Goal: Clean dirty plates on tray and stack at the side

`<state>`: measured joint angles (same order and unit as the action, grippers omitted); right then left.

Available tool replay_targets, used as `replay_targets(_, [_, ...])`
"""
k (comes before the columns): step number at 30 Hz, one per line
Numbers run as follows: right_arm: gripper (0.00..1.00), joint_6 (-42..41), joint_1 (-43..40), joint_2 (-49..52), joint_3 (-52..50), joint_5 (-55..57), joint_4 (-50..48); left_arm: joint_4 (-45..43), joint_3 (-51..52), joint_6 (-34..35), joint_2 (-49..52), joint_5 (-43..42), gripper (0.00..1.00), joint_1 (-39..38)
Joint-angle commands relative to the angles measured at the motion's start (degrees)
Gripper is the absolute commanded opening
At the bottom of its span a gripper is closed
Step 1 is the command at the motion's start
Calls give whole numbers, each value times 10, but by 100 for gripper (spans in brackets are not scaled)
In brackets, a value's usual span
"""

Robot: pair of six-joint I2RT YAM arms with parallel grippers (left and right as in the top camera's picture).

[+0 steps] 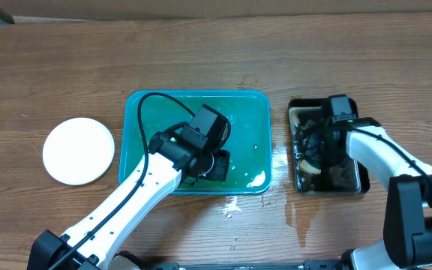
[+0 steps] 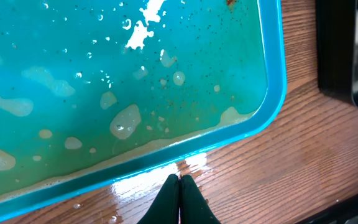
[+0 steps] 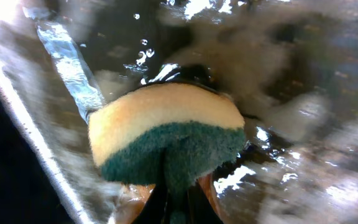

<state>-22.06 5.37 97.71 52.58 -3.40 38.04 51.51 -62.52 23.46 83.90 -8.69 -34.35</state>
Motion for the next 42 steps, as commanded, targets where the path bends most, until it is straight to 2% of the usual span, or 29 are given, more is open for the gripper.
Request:
replay_targets(1, [4, 47, 0, 32, -15, -189, -43, 1, -11, -3, -10, 13, 4, 2])
replay_targets(3, [4, 63, 20, 32, -15, -245, -53, -2, -11, -3, -10, 13, 4, 3])
replay_targets(5, [4, 63, 40, 33, -15, -232, -40, -3, -11, -3, -10, 13, 4, 2])
replay_targets(9, [4, 56, 74, 33, -15, -88, 16, 0, -11, -3, -10, 13, 4, 3])
replay_targets(14, [4, 23, 57, 33, -15, 74, 52, -1, -11, -3, -10, 14, 4, 3])
replay_targets(19, [4, 21, 16, 33, -15, 57, 8, -1, -11, -3, -10, 14, 4, 2])
replay_targets(22, [4, 29, 13, 33, -15, -13, -23, -1, -11, -3, -10, 14, 4, 3])
replay_targets(26, [4, 78, 29, 33, -15, -143, -33, -1, -11, -3, -10, 14, 4, 3])
replay_targets(28, [4, 87, 38, 33, -15, -133, -17, -1, -11, -3, -10, 14, 4, 3])
replay_targets(30, [4, 85, 44, 33, -15, -69, 12, -1, -11, -3, -10, 14, 4, 3])
replay_targets(34, [4, 7, 38, 33, -15, 85, 55, -1, -11, -3, -10, 14, 4, 3])
replay_targets(42, [4, 42, 30, 24, 32, 30, 58, -1, -11, -1, -10, 14, 4, 3])
